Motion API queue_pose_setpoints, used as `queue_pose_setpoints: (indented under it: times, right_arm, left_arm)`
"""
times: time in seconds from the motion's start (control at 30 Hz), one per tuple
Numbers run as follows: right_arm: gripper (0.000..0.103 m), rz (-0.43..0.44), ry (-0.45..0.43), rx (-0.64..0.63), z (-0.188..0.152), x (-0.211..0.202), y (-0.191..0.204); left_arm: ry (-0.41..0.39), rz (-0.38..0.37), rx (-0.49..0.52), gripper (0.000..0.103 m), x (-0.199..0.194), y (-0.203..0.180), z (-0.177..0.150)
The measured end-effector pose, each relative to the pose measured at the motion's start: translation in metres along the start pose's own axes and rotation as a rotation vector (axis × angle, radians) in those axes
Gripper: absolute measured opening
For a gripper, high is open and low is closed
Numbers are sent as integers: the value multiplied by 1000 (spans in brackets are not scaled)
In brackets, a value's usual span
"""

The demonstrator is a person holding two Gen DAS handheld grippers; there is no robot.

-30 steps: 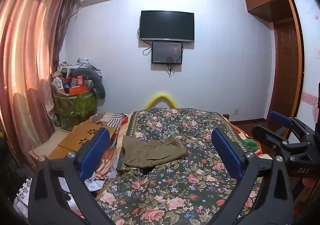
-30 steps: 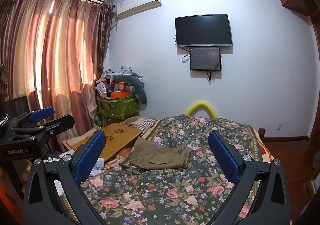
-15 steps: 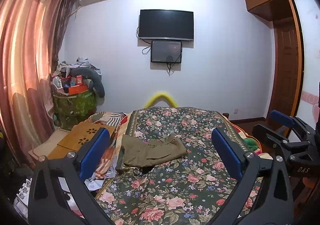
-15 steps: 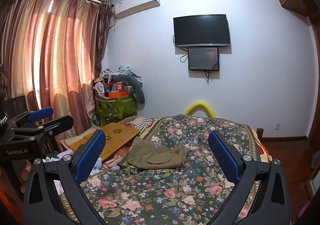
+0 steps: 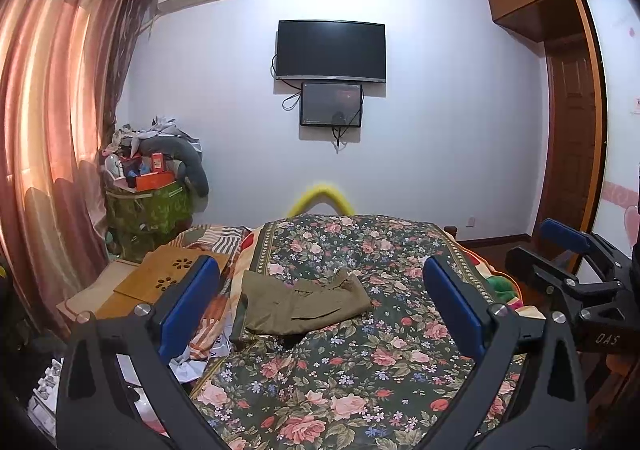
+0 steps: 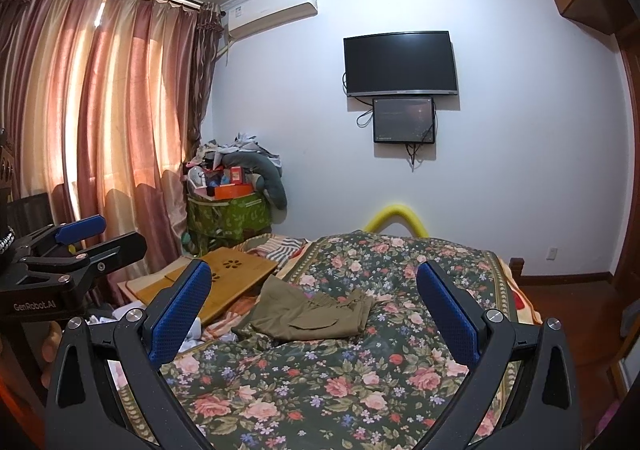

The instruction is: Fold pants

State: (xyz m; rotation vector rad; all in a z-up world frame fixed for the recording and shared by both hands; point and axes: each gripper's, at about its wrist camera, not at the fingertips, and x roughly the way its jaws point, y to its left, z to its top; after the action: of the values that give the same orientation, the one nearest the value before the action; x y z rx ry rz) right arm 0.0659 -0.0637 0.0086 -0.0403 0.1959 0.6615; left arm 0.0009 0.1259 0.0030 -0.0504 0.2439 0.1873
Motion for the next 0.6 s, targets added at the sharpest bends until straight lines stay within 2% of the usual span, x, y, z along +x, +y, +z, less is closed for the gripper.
queue_pose_setpoints:
  times: [0.6]
  right_arm:
    - [102,-7,-6,7,-1,-4,-3]
  left_arm:
    - [-1,-28,1,103,-3,1,4]
